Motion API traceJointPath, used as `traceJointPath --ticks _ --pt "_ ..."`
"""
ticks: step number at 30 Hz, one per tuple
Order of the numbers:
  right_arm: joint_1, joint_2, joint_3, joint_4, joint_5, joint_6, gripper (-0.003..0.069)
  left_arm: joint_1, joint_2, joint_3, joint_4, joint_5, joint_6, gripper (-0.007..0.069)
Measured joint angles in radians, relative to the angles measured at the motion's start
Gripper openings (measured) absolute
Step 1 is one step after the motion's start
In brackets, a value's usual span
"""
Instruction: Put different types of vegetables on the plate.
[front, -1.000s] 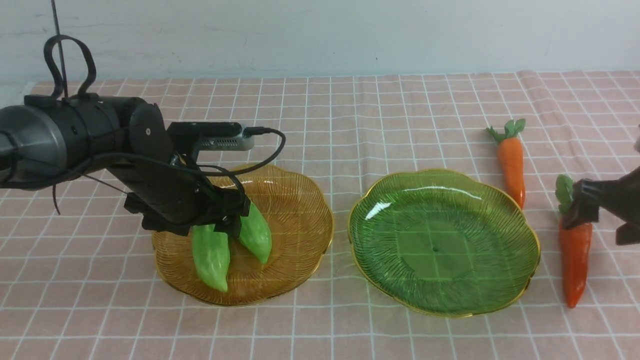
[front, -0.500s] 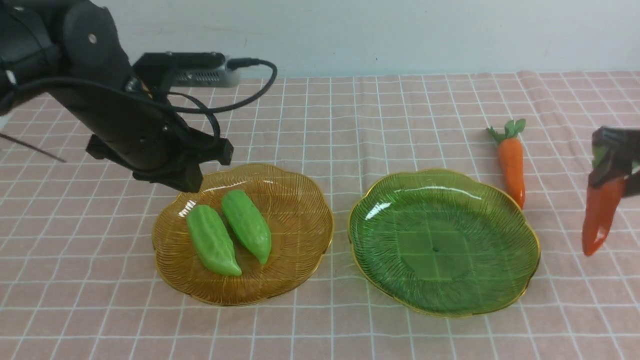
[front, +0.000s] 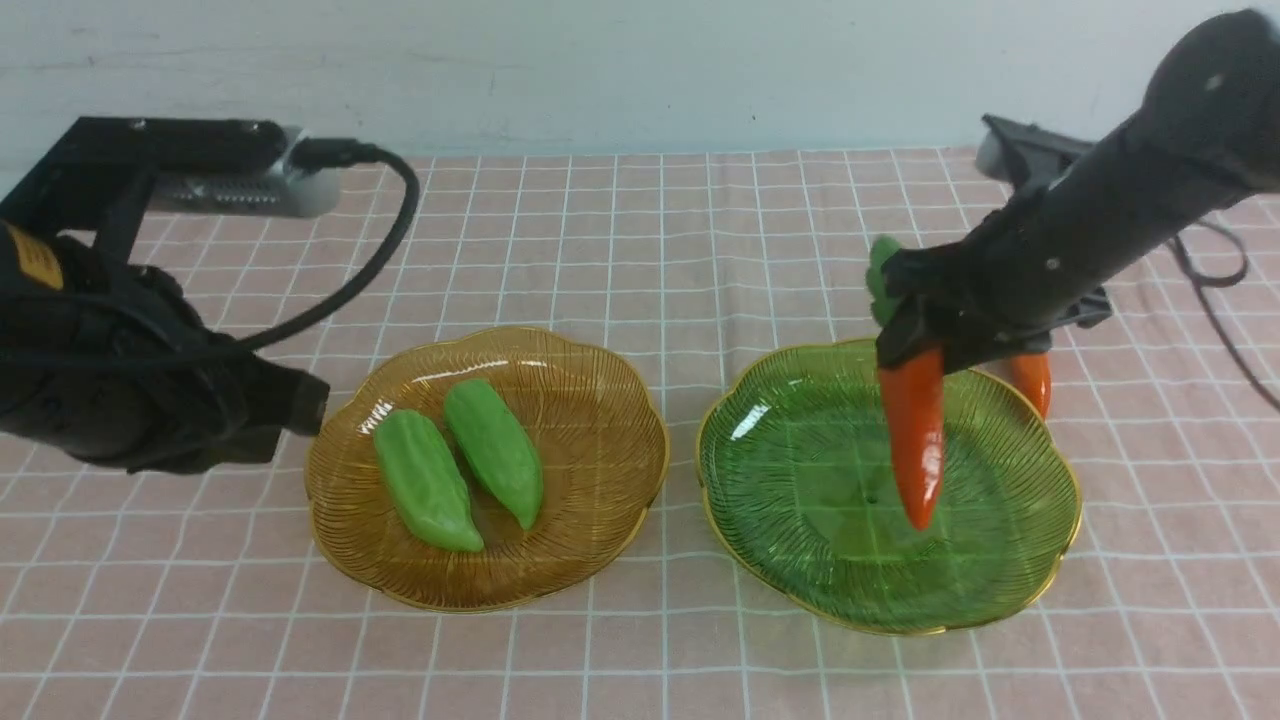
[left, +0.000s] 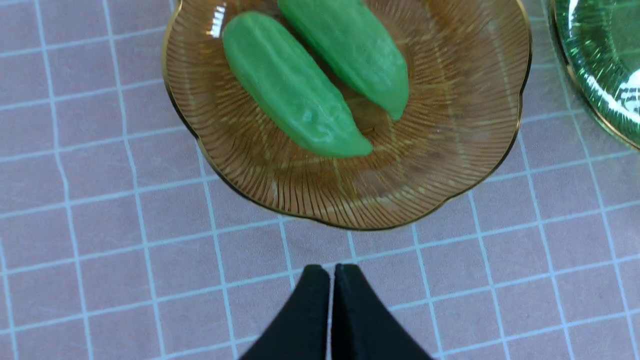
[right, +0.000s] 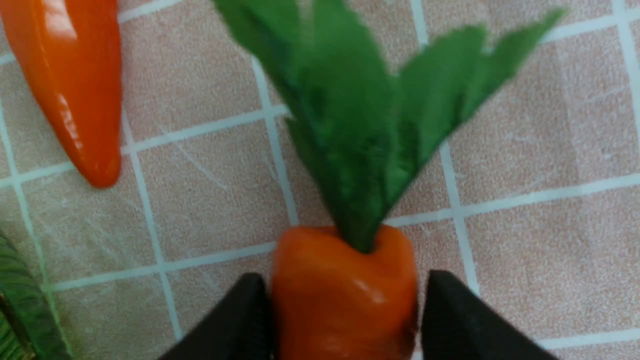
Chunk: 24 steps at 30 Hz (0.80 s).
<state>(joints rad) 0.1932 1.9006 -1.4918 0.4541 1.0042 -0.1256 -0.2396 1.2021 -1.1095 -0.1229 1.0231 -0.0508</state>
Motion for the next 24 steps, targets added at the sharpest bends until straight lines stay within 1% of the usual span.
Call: traceJointPath --ticks 1,3,4,6,8,9,11,14,17,20,24 --pt "0.004 0.003 0.0 0.0 -0.001 -0.001 0.033 0.0 -0.007 0.01 0.0 -0.002 -0.001 -0.0003" --pt "0.032 0.028 0.0 0.0 -0.01 -0.003 0.0381 0.0 -0.041 0.054 0.0 -0.012 -0.003 -0.0003" --pt "0.038 0.034 0.0 0.001 -0.011 -0.003 0.0433 0.0 -0.053 0.071 0.0 -0.013 -0.003 -0.0003" --pt "0.041 0.039 -0.01 -0.002 -0.013 -0.003 0.051 0.0 -0.068 0.1 0.001 -0.013 -0.01 -0.0003" --pt "0.04 0.043 -0.044 -0.033 -0.013 -0.003 0.0576 0.0 -0.074 0.115 0.003 -0.013 -0.018 -0.0003" --pt "0.033 0.043 -0.071 -0.063 -0.014 -0.001 0.0597 0.0 -0.074 0.117 0.003 -0.013 -0.019 -0.0003" --pt "0.015 0.043 -0.113 -0.124 -0.028 0.023 0.061 0.0 -0.075 0.119 0.003 -0.013 -0.022 -0.0003" --pt "-0.044 0.059 -0.182 -0.241 -0.076 0.106 0.0609 0.0 -0.077 0.119 0.003 -0.011 -0.037 -0.0003" --pt "-0.112 0.115 -0.249 -0.298 -0.107 0.17 0.0598 0.0 -0.078 0.119 0.003 0.013 -0.038 -0.0003" --pt "-0.161 0.204 -0.31 -0.296 -0.113 0.189 0.0591 0.0 -0.078 0.12 0.005 0.04 -0.041 -0.0003" --pt "-0.17 0.366 -0.388 -0.3 -0.111 0.19 0.059 0.0 -0.078 0.12 0.006 0.045 -0.045 -0.0003"
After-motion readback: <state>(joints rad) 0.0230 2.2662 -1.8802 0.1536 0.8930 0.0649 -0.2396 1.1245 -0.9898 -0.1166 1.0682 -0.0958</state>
